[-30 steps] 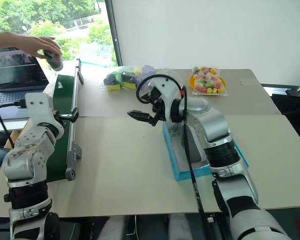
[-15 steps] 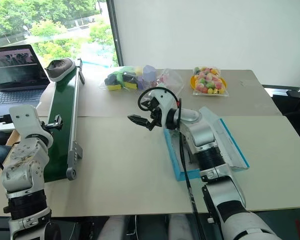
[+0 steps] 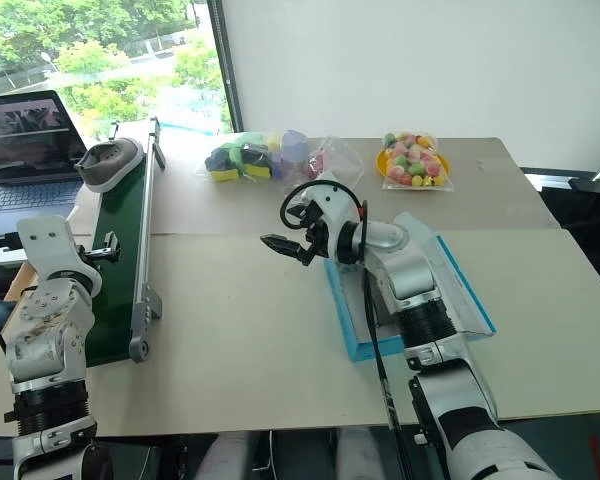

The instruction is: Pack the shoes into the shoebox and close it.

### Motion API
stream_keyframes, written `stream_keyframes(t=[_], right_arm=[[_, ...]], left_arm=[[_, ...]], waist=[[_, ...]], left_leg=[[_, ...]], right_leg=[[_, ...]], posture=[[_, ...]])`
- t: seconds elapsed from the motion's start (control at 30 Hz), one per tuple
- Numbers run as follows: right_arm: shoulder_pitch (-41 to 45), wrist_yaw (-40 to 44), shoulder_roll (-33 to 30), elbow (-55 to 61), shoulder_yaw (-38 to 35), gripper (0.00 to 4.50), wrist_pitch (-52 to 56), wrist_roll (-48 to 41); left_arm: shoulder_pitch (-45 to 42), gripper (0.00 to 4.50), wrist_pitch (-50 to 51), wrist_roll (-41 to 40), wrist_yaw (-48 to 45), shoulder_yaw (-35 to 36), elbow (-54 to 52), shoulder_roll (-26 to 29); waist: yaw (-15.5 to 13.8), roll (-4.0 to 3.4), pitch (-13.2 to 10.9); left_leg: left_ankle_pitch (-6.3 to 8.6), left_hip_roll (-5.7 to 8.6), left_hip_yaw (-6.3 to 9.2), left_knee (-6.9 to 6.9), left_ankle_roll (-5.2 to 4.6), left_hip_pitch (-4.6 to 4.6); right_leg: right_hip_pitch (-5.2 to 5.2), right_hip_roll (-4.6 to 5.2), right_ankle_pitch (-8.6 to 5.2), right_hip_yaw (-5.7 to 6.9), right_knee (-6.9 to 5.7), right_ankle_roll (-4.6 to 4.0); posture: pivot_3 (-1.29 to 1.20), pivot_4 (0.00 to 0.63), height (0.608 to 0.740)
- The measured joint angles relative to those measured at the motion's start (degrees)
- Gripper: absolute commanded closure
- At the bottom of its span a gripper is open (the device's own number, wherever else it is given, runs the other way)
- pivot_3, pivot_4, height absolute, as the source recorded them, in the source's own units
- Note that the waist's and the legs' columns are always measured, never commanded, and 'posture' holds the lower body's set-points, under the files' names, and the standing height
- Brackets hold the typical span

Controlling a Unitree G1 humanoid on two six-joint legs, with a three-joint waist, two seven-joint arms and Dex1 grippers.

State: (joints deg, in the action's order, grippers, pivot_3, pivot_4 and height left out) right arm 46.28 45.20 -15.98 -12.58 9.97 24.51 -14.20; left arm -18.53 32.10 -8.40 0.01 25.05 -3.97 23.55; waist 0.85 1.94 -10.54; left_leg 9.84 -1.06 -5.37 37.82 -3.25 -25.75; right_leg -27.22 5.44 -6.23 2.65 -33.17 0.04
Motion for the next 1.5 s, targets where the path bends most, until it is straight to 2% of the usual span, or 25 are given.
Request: stream_keyframes(t=[0.1,0.3,0.47,0.67,0.93,1.03,1.1,1.27,1.5], right_arm=[[-0.2,-0.1,0.0,0.9,0.0,0.04,0.7,0.0],[-0.6,-0.4,0.1,2.1,0.1,0.04,2.0,-0.1],[-0.6,-0.8,0.6,3.7,0.1,0.04,3.6,-0.2],[-1.7,-1.6,0.5,4.9,0.0,0.04,4.9,-0.2],[-1.8,-2.0,-0.3,5.9,-0.4,0.04,6.0,-0.2],[-1.8,-2.2,-0.4,6.1,-0.5,0.00,6.0,-0.2],[-1.8,-2.4,-0.6,6.1,-0.5,0.00,6.0,-0.1],[-1.1,-2.5,-1.3,6.1,-0.5,0.00,6.0,0.0],[0.2,-3.2,-0.7,6.1,-2.3,0.00,6.9,-0.9]], left_arm=[[1.5,0.00,-3.7,-0.5,-2.9,0.6,3.8,1.9],[1.7,0.00,-9.3,-1.8,-11.4,1.4,12.2,9.2],[1.3,0.00,-12.8,-3.2,-16.5,1.2,16.9,11.0],[-1.4,0.00,-14.8,-4.8,-20.7,1.3,24.5,13.4],[-1.8,0.00,-15.0,-5.5,-22.2,1.0,26.5,13.3],[-1.7,0.78,-15.0,-5.8,-23.1,0.5,26.4,13.1],[-1.6,1.46,-15.0,-6.1,-23.3,0.5,26.0,13.1],[-1.7,2.62,-13.5,-6.7,-23.1,0.0,24.4,13.1],[-5.3,2.62,-7.6,-9.0,-20.2,-1.7,15.5,9.6]], waist=[[0.0,0.00,0.0],[0.0,0.00,0.0],[-0.1,0.02,0.0],[-0.1,0.02,0.0],[-0.1,0.03,0.0],[-0.1,0.03,0.0],[-0.1,0.02,0.0],[-0.2,0.03,0.0],[-0.8,0.06,0.0]], left_leg=[[0.00,-0.03,-0.03,-0.03,0.01,-0.01],[0.01,-0.04,-0.12,-0.06,0.01,-0.20],[0.00,-0.02,-0.22,-0.06,0.01,-0.56],[0.00,-0.02,-0.31,-0.06,0.01,-0.58],[0.00,-0.03,-0.34,-0.05,0.01,-0.57],[0.00,-0.02,-0.34,-0.05,0.02,-0.57],[0.00,-0.02,-0.34,-0.05,0.02,-0.56],[-0.01,-0.02,-0.35,-0.04,0.03,-0.54],[-0.03,0.00,-0.34,-0.01,0.04,-0.58]], right_leg=[[-0.06,0.02,-0.05,0.02,0.00,-0.08],[-0.35,0.19,-0.03,0.15,0.00,-0.13],[-0.81,0.44,0.07,0.40,-0.02,-0.16],[-0.84,0.87,0.20,1.16,-0.03,-0.02],[-0.84,0.93,0.26,1.29,-0.04,0.06],[-0.84,0.93,0.27,1.30,-0.04,0.07],[-0.83,0.94,0.28,1.30,-0.05,0.07],[-0.81,0.98,0.29,1.34,-0.08,0.03],[-0.78,0.99,0.34,1.41,-0.07,0.08]], posture=[[0.00,0.150,0.738],[0.00,0.150,0.738],[0.00,0.150,0.738],[0.00,0.150,0.738],[0.00,0.150,0.738],[0.00,0.150,0.738],[0.00,0.150,0.738],[0.00,0.150,0.738],[0.00,0.150,0.738]])
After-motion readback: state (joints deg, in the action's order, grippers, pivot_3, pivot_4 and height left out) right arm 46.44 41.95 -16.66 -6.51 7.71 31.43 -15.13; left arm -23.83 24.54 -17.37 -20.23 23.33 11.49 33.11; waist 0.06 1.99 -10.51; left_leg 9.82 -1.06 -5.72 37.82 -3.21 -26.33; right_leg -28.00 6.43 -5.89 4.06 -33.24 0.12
